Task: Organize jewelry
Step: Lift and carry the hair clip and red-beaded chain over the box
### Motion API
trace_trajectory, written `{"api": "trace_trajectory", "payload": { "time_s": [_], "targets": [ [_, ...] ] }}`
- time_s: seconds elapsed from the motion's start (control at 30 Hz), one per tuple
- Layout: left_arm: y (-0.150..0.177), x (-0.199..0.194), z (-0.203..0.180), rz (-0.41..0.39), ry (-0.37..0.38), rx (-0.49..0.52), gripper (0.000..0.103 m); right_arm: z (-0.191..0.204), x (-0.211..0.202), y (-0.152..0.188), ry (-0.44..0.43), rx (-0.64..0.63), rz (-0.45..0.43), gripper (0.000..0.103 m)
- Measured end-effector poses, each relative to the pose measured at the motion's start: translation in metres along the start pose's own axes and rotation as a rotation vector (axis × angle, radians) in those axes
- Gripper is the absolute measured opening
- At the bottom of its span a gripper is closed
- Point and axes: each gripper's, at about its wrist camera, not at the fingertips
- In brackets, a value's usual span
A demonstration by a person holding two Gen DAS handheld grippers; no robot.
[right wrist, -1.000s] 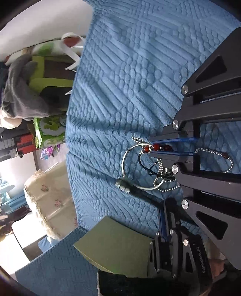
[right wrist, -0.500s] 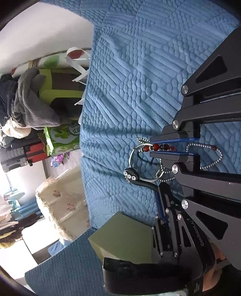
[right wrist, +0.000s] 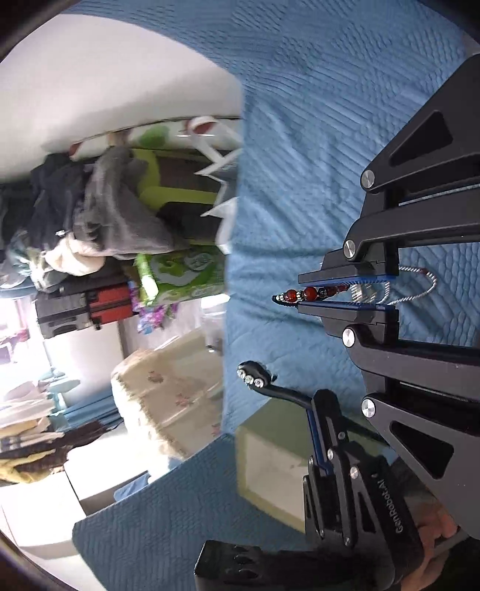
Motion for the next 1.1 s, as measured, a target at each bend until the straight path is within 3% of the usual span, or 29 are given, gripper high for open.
{"api": "trace_trajectory", "payload": {
  "time_s": [0.3, 0.5, 0.7, 1.1],
  "targets": [
    [-0.062, -0.097, 0.034, -0.164, -0.042, -0.012, 0.006, 0.065, -0.048, -0.07, -0.026, -0.079, -0.125, 0.006],
    [-0.074, -0.141, 0.071, -0.235, -0.083, -0.045, 0.006, 0.116, -0.056, -0.093, -0.08, -0.144, -0.168, 0.006],
    [-0.047, -0.143, 0.121, -0.212, -0.134, -0.113, 0.006, 0.155, -0.012, -0.071, -0.146, -0.173, -0.086, 0.006],
    [0.007, -0.076, 0.183, -0.057, -0.178, -0.148, 0.007, 0.173, 0.083, 0.004, -0.177, -0.121, 0.136, 0.006]
  ]
}}
Point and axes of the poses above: each gripper's, at about its wrist camera, not at the fingertips, and x roughly the way its jaws point, z to its left, y to its underside, and after that the axes turned 8 degrees about -y, right-handed
